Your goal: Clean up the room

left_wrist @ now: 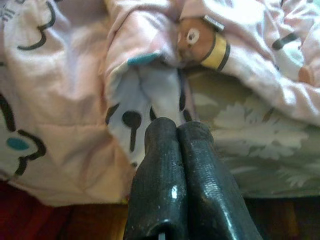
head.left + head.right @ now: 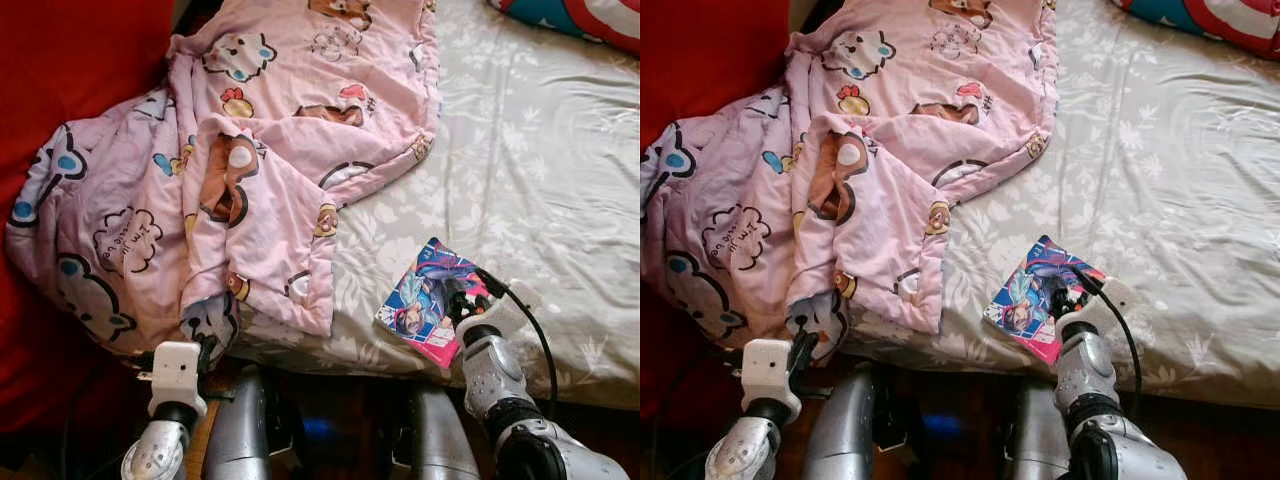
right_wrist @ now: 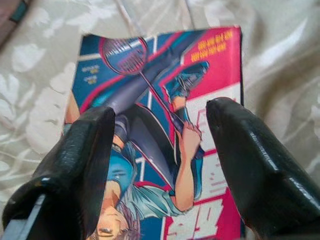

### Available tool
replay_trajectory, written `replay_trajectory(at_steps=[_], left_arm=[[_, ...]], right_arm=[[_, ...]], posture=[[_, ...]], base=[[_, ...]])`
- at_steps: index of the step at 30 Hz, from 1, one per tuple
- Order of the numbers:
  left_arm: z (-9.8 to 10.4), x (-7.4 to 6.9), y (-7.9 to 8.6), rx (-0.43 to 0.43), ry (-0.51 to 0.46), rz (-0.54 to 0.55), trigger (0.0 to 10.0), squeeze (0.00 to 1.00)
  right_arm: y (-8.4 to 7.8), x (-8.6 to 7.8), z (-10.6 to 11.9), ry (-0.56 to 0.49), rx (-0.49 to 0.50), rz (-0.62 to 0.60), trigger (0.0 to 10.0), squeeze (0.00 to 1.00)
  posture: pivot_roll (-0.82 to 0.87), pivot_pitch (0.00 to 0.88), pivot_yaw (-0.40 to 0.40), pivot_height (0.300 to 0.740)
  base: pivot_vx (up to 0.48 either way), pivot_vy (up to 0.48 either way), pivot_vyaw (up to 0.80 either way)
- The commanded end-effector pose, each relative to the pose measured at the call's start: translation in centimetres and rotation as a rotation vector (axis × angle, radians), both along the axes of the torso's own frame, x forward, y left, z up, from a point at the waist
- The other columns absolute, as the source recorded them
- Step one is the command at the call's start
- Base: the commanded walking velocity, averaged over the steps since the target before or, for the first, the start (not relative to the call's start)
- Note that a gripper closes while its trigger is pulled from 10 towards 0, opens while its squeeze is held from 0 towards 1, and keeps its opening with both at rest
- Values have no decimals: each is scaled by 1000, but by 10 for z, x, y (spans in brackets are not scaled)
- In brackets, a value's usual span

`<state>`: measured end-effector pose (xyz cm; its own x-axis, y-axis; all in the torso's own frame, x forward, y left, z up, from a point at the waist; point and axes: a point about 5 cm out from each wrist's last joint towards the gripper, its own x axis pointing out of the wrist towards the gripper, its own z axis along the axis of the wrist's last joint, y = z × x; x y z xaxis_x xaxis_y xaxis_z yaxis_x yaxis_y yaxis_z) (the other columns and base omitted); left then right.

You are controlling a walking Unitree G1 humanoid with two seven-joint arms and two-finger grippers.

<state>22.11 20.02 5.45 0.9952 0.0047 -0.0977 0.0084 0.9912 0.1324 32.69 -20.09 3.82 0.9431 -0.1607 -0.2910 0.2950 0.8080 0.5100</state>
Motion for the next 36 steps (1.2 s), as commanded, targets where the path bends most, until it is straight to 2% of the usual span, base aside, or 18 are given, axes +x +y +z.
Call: replay_trajectory(at_steps=[1,10,17,32,36], left_arm=[[-5,-8,4,8,40,7,10000,0],[-3,-16,5,14,51,6,10000,0],[-2,-23,8,24,70,5,10000,0],[-1,-27,7,45,86,-13,10000,0],[0,-28,8,47,89,-13,10000,0]], right_arm=[[-3,-11,-14,58,24,-24,10000,0],[-1,-17,-23,105,54,-27,10000,0],[-7,-23,-28,126,73,-77,10000,0],[-12,-35,-38,156,93,-122,10000,0],[-8,-35,-41,155,145,-116,10000,0]], posture=[[148,349,-1,615],[169,374,9,615],[176,389,18,615],[181,397,27,615],[186,398,29,615]], base=[[0,0,0],[0,0,0],[0,0,0],[0,0,0],[0,0,0]])
